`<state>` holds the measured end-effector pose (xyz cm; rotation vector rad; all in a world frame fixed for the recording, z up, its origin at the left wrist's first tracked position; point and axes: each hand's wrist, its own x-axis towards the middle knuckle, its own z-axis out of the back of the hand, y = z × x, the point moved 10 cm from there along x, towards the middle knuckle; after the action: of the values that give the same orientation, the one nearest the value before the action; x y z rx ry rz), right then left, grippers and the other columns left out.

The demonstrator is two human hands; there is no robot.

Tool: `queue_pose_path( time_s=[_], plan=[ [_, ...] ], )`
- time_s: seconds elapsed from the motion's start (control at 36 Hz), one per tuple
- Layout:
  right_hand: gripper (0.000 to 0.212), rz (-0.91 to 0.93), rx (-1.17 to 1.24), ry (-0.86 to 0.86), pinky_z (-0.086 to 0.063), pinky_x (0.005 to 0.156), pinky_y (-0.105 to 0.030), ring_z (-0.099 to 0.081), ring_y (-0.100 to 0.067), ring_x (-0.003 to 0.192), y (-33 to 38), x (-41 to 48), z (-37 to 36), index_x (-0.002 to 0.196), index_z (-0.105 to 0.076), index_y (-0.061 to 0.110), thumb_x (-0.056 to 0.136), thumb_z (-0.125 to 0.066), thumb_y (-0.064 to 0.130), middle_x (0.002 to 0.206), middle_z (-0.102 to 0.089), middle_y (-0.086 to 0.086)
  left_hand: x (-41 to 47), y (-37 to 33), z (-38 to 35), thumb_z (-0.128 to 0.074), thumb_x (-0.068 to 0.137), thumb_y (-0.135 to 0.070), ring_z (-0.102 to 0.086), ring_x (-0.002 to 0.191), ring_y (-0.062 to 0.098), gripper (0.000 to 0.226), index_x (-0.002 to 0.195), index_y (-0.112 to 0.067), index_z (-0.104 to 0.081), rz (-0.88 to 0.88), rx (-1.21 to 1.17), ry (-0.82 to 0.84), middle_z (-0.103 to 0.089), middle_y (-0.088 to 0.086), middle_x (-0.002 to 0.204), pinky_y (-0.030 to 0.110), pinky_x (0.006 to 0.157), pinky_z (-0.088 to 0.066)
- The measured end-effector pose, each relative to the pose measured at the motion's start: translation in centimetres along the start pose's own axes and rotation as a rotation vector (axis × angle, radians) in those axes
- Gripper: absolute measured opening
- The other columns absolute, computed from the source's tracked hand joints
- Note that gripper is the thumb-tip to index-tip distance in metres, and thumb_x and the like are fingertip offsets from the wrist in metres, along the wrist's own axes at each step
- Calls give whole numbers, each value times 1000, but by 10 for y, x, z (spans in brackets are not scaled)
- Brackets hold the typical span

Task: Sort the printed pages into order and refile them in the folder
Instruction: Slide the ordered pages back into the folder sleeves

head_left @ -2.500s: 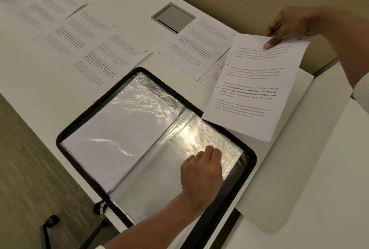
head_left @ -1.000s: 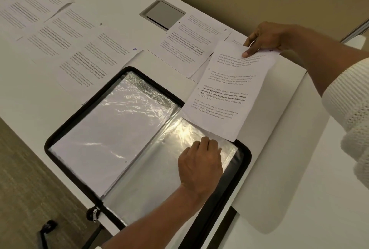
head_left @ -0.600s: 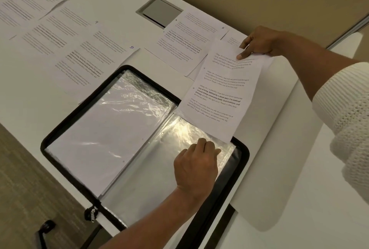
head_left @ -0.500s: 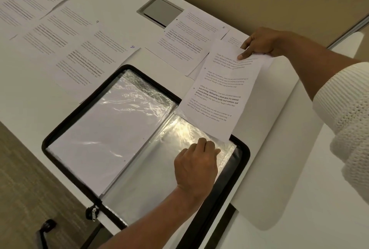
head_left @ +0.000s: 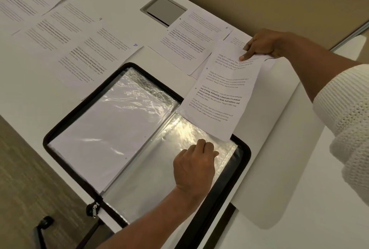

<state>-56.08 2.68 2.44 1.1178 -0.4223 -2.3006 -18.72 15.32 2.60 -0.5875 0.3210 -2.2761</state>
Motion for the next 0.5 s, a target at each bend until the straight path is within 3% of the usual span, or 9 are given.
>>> queue_pose_path(
  time_s=[0.06, 0.14, 0.31, 0.44, 0.5],
  plan=[
    [39, 1, 8, -4, -62, 91, -43, -77, -20, 79, -1, 0, -2, 112, -75, 7, 77, -92, 8, 101, -80, -7, -1, 0, 1, -94, 77, -34, -59, 51, 9, 27, 80, -14, -76, 1, -14, 0, -70, -3, 70, 28, 46, -55],
    [36, -14, 30, -14, -61, 95, -46, -77, -21, 80, -6, 0, -3, 107, -76, 7, 75, -93, 8, 96, -80, -6, -1, 0, 0, -94, 77, -34, -60, 52, 9, 27, 81, -15, -76, 0, -10, 13, -70, -4, 71, 27, 47, -55],
    [33, -24, 52, -16, -60, 91, -41, -76, -16, 71, -8, -1, -5, 103, -71, 10, 78, -91, 9, 94, -78, -7, -1, -1, -3, -94, 78, -34, -62, 54, 10, 27, 83, -15, -76, -12, 7, 28, -71, -4, 73, 27, 48, -55],
    [30, -46, 38, -1, -61, 65, -28, -75, -13, 60, -10, -3, -6, 103, -66, 9, 82, -88, 8, 91, -77, -9, -2, 0, -9, -94, 78, -32, -65, 56, 11, 26, 86, -14, -77, -25, 16, 42, -73, -2, 75, 28, 49, -57],
    [28, -66, 50, 12, -59, 67, -29, -75, -16, 65, -12, -4, -8, 101, -65, 9, 83, -86, 7, 90, -76, -10, -4, 1, -11, -94, 78, -32, -65, 56, 11, 26, 86, -14, -76, -28, 13, 47, -73, -2, 75, 29, 49, -56]
  ],
)
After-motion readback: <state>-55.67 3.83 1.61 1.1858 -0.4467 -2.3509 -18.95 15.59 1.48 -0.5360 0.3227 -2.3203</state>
